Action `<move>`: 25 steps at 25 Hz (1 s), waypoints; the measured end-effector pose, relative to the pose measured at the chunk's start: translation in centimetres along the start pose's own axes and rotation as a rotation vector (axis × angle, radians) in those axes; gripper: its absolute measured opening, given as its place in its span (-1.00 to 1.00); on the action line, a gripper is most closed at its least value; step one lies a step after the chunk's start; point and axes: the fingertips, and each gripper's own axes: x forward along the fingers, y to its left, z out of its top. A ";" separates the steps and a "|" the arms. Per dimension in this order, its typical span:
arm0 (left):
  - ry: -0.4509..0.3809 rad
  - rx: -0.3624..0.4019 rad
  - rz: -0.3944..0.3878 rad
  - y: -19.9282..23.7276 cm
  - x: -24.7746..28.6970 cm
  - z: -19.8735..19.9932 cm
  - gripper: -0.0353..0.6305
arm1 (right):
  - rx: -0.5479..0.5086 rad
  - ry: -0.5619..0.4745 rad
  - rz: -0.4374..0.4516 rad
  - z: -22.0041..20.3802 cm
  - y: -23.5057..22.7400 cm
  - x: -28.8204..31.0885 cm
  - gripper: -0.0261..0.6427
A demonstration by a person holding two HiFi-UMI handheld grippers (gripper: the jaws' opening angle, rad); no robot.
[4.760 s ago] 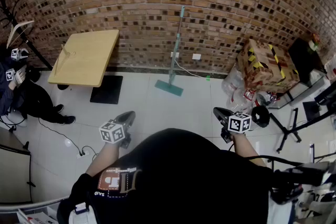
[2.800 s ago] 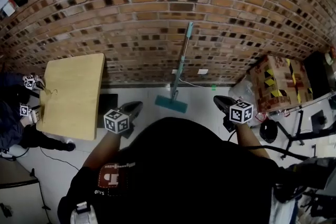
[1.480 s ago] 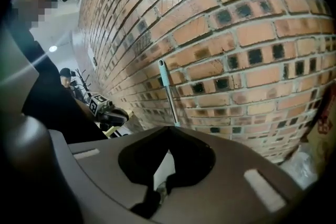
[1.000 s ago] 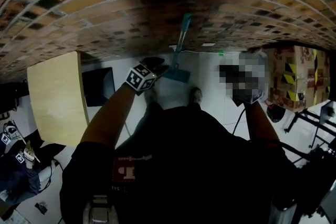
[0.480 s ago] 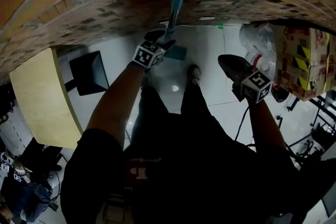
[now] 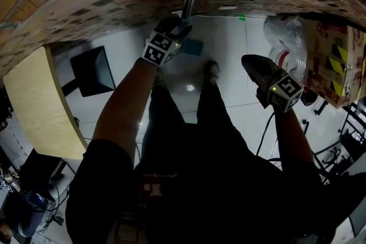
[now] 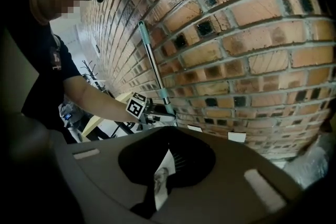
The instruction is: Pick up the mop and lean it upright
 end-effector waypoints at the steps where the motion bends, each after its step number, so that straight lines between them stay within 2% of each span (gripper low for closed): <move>1: 0.001 0.006 -0.003 -0.1 -0.1 0.0 -0.50 | 0.000 -0.006 0.001 -0.1 0.0 0.0 -0.88; 7: 0.042 0.050 -0.019 -1.3 -1.4 0.1 -0.50 | -0.010 -0.003 0.003 -0.9 0.3 -0.1 -0.88; 15: 0.065 0.090 -0.011 -1.9 -4.1 0.9 -0.51 | -0.043 -0.031 0.006 0.9 1.4 0.1 -0.88; 20: 0.080 0.101 -0.011 -2.4 -6.7 2.4 -0.51 | -0.065 -0.019 0.024 2.5 3.5 0.3 -0.88; 25: 0.053 0.078 -0.003 -2.8 -9.8 5.0 -0.51 | -0.097 -0.038 0.035 4.5 4.9 0.2 -0.88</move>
